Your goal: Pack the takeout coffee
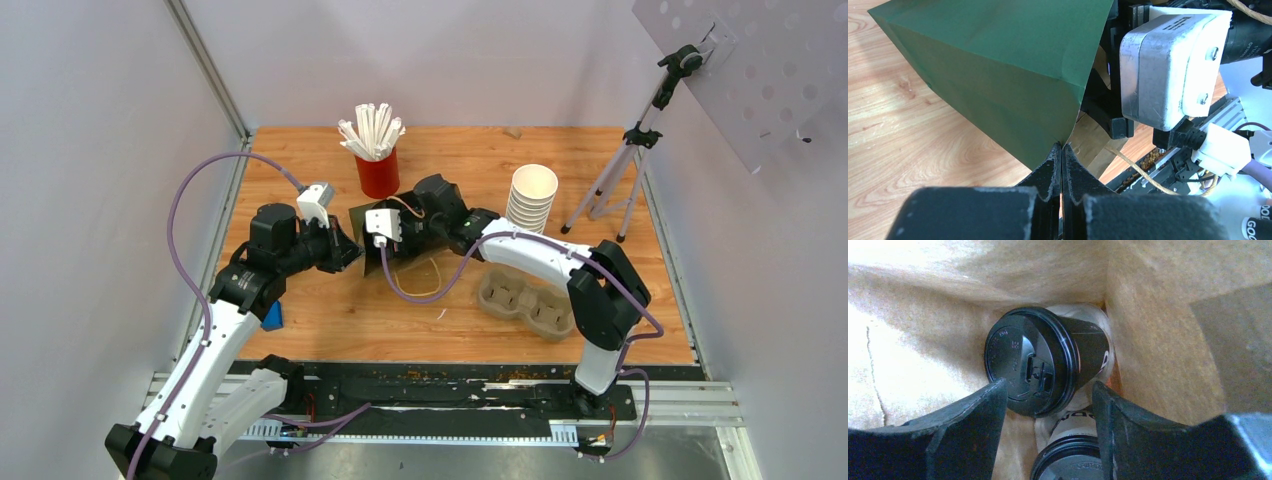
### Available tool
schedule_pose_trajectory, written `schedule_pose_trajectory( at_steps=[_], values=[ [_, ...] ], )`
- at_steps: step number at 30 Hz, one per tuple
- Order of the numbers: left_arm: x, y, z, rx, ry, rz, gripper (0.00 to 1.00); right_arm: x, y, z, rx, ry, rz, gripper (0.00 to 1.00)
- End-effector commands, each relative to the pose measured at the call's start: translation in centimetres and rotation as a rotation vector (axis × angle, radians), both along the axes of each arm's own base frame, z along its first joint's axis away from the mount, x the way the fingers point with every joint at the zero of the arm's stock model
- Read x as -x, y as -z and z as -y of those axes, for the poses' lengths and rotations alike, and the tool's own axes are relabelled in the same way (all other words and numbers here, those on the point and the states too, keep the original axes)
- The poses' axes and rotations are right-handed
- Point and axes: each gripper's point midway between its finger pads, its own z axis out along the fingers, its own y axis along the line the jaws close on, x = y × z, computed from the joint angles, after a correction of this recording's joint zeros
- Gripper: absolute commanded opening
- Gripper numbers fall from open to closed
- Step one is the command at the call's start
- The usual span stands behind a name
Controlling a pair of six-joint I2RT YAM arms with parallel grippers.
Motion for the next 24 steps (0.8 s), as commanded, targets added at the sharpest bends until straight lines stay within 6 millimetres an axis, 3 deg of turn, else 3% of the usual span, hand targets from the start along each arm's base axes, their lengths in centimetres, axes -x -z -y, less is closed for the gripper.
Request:
schedule_pose_trajectory(
  at_steps=[1,8,17,24],
  values=[
    [0.0,-0.9,0.1,-0.001,0.012,0.029,0.00,-0.1,-2.1,-1.1,-0.046,-0.057,0.026,0.61],
    [-0.2,-0.8,0.2,0.000,0.011,0.024,0.00,-0.1,-2.2,-1.9,-0.081,-0.059,0.003,0.55],
    [-0.3,-1.1,0.2,0.001,0.008,0.028,0.00,-0.7,-1.6,-2.3,-0.102,-0.025,-0.015,0.57],
    [-0.3,-1.2,0.1,-0.003,0.008,0.031,0.00,-0.6,-1.3,-2.3,-0.092,-0.028,-0.023,0.40]
  ],
)
